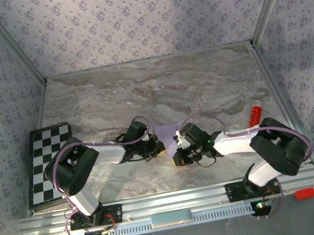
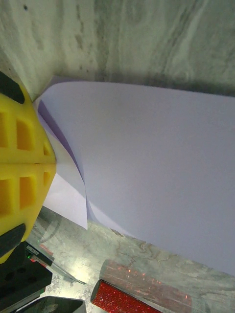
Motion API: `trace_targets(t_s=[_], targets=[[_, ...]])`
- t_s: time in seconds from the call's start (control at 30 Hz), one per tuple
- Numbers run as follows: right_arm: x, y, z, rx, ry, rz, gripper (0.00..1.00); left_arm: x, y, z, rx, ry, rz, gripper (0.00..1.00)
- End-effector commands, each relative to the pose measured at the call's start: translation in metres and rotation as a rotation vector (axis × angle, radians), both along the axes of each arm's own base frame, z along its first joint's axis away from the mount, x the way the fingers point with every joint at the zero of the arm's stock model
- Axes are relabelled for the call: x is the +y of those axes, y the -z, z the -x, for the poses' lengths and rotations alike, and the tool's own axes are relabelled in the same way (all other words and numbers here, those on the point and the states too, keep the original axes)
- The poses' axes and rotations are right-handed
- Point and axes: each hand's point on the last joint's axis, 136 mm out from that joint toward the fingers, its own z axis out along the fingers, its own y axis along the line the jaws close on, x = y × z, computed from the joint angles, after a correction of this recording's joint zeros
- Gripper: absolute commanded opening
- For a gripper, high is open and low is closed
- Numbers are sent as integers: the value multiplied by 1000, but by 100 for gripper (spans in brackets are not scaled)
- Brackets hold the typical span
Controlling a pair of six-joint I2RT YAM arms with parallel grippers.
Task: Fold a paper plane with a square sheet of paper (pick it up from the middle)
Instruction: Third fold the triangle at the center of the table.
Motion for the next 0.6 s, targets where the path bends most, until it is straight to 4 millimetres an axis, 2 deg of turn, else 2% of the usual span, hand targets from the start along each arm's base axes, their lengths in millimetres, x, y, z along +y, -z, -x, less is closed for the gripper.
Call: trace_targets(t_s=[0.0,0.17,0.4,0.57], targets=[[-25,18,25,80,2,95,2,24,35,13,66,-27,-139,0],[-32,10,27,66,4,107,2,23,33,12,60,-27,-134,0],[-13,-45,2,-43,40,-17,4,25,32,13,60,-40,-127,0],[3,-49,-21,-27,86,-51,4,25,30,11,50,-49,-126,0]])
